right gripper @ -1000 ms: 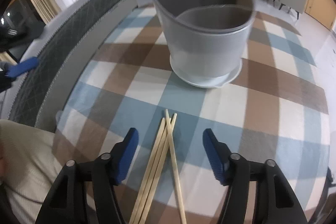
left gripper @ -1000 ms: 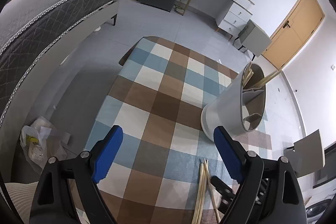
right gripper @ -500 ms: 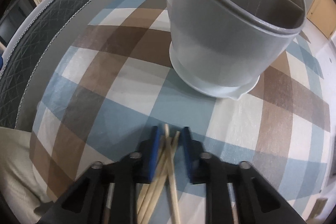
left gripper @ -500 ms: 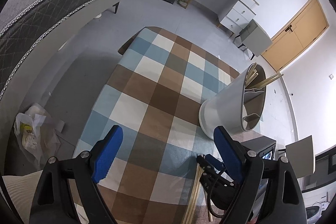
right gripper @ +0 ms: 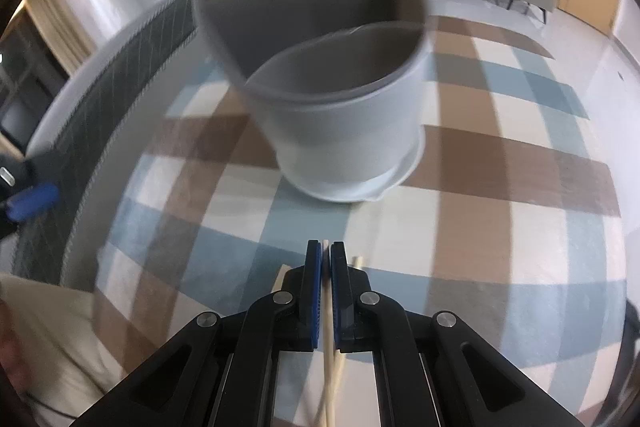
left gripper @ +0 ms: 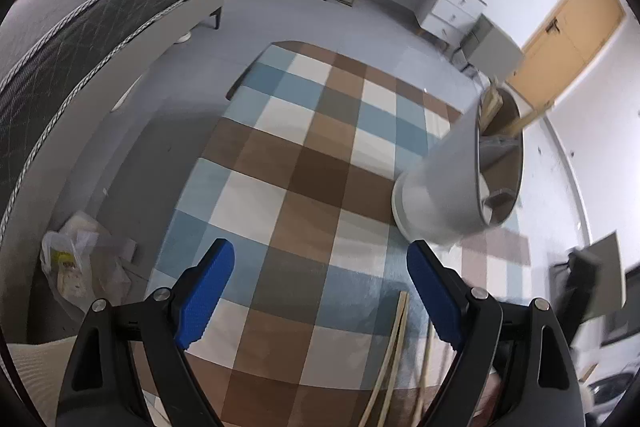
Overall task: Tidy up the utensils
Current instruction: 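Lower the left tool and close on a chopstick while the right tool holds its chopstick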
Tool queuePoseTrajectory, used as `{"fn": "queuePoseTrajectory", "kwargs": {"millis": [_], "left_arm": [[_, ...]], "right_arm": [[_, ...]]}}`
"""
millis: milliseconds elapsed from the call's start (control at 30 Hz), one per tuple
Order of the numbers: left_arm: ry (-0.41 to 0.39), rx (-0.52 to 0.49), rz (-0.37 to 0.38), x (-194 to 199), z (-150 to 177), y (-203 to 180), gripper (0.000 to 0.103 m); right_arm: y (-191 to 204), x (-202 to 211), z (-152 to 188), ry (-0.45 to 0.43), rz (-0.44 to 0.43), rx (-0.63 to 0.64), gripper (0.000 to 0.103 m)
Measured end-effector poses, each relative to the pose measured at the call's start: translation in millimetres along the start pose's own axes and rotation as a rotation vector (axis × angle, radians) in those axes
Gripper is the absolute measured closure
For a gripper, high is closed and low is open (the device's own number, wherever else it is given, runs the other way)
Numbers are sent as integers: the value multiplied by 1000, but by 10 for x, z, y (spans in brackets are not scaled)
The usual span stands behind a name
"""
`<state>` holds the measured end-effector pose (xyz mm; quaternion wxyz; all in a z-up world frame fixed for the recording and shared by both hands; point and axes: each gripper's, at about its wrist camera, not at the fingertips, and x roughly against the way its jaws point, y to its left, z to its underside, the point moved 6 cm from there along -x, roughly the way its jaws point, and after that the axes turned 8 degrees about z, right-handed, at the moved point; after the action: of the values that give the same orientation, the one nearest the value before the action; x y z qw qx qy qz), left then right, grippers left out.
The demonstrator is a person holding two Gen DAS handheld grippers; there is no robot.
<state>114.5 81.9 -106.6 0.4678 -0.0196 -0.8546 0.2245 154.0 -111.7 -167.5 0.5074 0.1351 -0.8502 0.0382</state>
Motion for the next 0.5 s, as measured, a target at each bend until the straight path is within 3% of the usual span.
{"fn": "queuePoseTrajectory", "kwargs": {"millis": [500], "left_arm": [[171, -185, -25, -399, 535, -346, 18]], "right_arm": [[-601, 619, -119, -168, -113, -247, 99]]}}
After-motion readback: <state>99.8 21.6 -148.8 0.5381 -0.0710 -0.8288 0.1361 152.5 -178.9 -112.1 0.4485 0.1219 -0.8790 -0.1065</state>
